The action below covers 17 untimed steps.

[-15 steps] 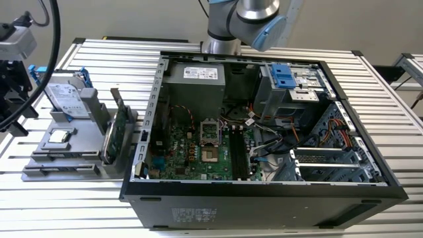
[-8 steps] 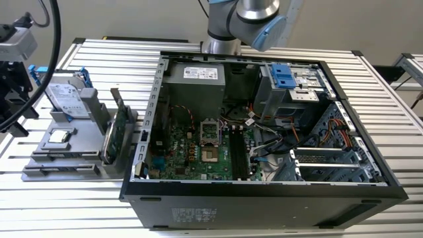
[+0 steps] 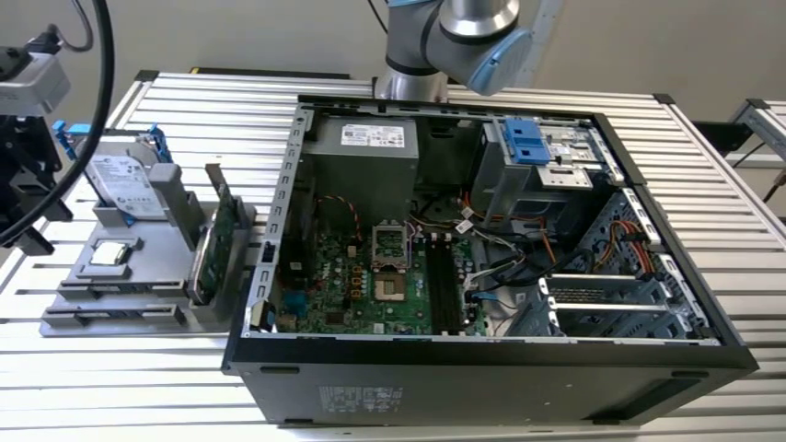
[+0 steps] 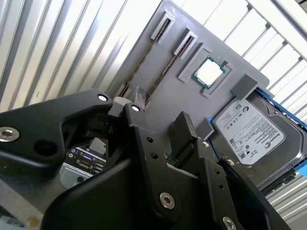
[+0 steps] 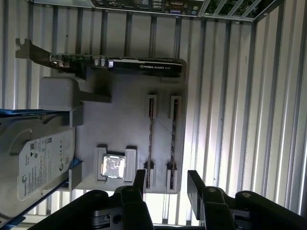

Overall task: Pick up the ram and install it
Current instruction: 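Pick up the ram and move it above insertion slot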

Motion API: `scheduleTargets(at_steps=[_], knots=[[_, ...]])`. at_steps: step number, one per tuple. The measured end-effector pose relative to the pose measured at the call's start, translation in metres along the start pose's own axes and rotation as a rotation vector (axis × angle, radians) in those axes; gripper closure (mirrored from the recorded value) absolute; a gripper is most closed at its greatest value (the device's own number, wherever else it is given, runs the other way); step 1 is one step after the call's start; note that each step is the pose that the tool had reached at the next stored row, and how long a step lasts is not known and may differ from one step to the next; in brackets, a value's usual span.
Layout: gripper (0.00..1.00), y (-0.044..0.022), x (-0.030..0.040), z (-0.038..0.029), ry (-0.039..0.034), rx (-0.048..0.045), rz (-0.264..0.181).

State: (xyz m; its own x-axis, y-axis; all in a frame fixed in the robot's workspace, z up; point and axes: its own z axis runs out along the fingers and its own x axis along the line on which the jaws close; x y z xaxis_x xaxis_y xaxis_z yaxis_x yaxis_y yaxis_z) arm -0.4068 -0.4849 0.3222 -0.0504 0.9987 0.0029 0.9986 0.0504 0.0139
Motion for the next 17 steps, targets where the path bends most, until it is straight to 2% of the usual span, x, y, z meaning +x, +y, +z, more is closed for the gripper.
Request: scheduleTargets(at_steps=[17], knots=[[0.0,-0.0002,-0.0026,0.0057,0.0001,-0.0001,0.0]])
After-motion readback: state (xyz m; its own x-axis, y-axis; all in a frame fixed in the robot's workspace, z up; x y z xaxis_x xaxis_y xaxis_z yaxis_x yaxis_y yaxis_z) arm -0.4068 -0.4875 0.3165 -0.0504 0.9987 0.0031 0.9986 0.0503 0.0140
